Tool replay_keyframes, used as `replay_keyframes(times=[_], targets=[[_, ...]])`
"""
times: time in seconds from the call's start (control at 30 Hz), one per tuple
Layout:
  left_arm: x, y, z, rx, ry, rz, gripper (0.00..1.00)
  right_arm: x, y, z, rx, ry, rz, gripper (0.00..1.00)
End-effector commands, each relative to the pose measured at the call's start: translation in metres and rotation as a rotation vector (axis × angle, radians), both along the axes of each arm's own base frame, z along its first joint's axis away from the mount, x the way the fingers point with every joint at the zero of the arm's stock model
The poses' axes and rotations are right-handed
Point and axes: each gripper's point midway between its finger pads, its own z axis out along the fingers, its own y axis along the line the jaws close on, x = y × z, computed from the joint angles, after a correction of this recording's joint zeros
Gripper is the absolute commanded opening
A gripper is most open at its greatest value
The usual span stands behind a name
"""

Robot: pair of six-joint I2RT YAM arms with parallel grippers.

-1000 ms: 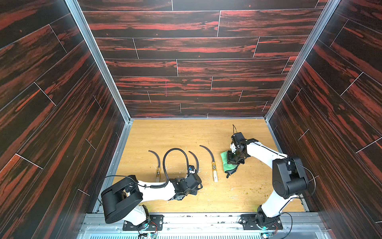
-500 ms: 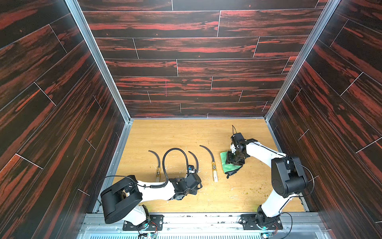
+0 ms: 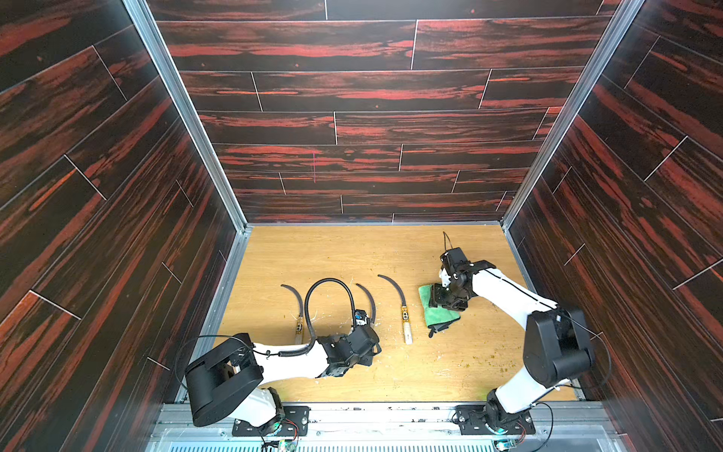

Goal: Wipe small sickles with rags
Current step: Place the rag at the center of the board.

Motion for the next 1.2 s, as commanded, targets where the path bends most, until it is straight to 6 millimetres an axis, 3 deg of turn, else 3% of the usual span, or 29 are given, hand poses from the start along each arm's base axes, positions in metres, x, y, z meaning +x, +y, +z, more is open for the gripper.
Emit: replay_keyframes(times=[0.0,0.17,0.3,0.4,0.67,0.87,0.97,1.17], targets=[[0.006,0.003,0.010,-0.009,-0.038,0.009,0.16,-0.006,-0.004,0.016,-0.020,-0.015,-0.006,0.63],[0.008,0.004,0.014,-0.015,-0.045,0.011,0.16,-0.011,-0.005,0.007,-0.027,0.007,-0.002,0.63],[0.007,0.003,0.014,-0.018,-0.044,0.009,0.16,-0.015,-0.019,-0.002,-0.148,0.037,-0.016,0.62],[0.008,0.005,0.015,-0.015,-0.044,0.015,0.16,-0.020,-0.012,0.015,-0.190,-0.020,0.007,0.63],[0.010,0.007,0.017,-0.017,-0.049,0.025,0.16,-0.021,-0.003,0.060,-0.107,-0.187,-0.041,0.63],[0.011,0.007,0.017,-0.020,-0.050,0.024,0.16,-0.025,-0.012,0.028,-0.240,-0.096,-0.041,0.63],[0.010,0.010,0.018,-0.029,-0.053,0.035,0.16,-0.025,0.003,0.030,-0.203,-0.124,-0.014,0.63],[0.011,0.011,0.036,-0.081,-0.091,0.039,0.16,-0.024,0.070,0.055,0.172,-0.196,0.126,0.63]])
